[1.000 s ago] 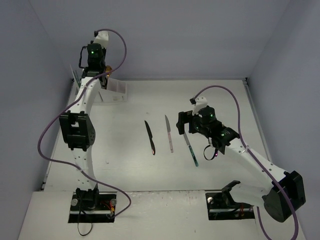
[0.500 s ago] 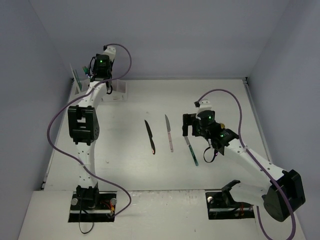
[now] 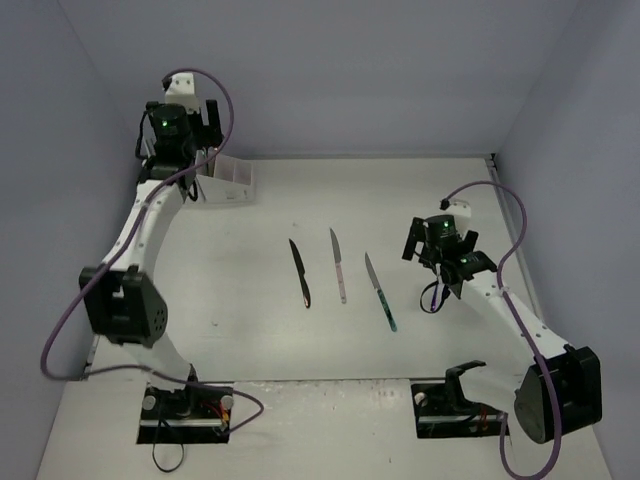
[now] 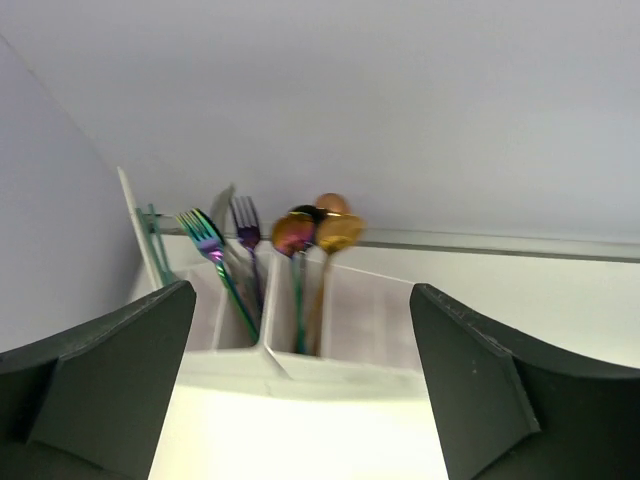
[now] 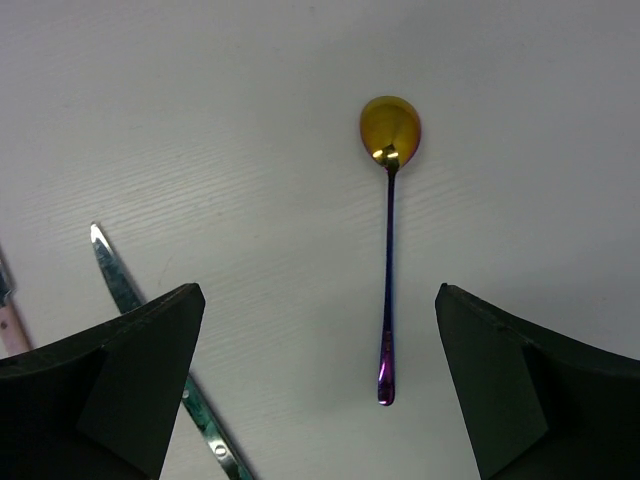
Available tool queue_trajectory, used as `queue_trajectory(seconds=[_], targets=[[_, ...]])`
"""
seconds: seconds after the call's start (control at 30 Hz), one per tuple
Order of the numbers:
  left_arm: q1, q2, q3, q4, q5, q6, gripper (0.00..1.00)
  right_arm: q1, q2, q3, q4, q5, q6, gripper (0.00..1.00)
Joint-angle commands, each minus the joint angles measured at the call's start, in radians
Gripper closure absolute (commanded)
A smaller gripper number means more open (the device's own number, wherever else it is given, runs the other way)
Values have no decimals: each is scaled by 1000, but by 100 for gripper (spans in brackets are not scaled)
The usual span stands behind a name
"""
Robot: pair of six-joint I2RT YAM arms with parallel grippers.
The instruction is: Sort the eating utensils into containers
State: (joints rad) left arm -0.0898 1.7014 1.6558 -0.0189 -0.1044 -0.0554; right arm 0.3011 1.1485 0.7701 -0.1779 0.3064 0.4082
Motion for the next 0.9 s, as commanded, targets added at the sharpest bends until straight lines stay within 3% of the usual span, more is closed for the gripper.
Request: queue_trajectory(seconds=[0.0,0.33,0.6,0.87], targets=[[-24,-245,-65,-203,161,-218,13,-71,92,28,7,40,20,2],[-42,-709,-572,-375,370,-333,12,-207,275,26,77,-71,20,16],[-69,-926,-736,-484,484,-359,12,-244,370,5,165,-169,17,36],[-88,-953,-778,-515,519,-396,12,-249,446,49,167,-204,-2,66]])
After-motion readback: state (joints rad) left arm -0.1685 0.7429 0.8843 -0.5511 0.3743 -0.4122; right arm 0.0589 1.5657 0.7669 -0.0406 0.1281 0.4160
